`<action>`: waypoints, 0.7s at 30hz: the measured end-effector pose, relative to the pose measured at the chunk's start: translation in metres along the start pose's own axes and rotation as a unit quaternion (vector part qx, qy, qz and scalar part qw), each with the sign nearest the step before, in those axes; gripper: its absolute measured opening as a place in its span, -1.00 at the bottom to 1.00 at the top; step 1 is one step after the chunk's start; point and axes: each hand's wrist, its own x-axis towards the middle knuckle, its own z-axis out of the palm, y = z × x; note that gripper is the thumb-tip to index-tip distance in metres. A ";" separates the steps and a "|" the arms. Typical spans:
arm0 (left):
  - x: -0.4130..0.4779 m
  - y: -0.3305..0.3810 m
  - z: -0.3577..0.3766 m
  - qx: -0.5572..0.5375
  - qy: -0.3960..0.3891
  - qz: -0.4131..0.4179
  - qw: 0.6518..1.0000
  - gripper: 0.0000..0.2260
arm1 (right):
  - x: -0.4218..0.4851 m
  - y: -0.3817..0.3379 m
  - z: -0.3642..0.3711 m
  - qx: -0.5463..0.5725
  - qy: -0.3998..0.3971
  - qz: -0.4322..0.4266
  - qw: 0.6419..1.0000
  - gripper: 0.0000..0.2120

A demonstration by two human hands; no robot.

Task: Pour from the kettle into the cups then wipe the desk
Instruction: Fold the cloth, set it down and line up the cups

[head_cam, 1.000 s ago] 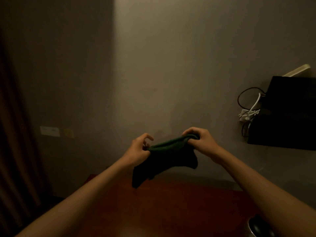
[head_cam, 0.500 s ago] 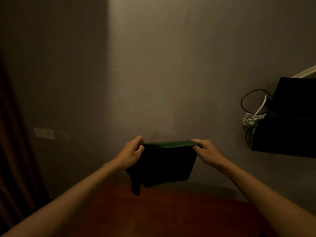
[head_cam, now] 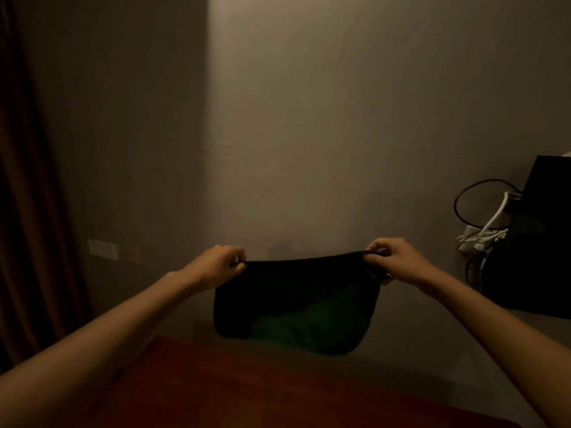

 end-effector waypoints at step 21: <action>0.036 0.130 0.025 -0.626 -0.118 -0.172 0.752 -0.95 | -0.024 -0.042 0.068 0.144 -0.005 -0.002 0.990 -0.84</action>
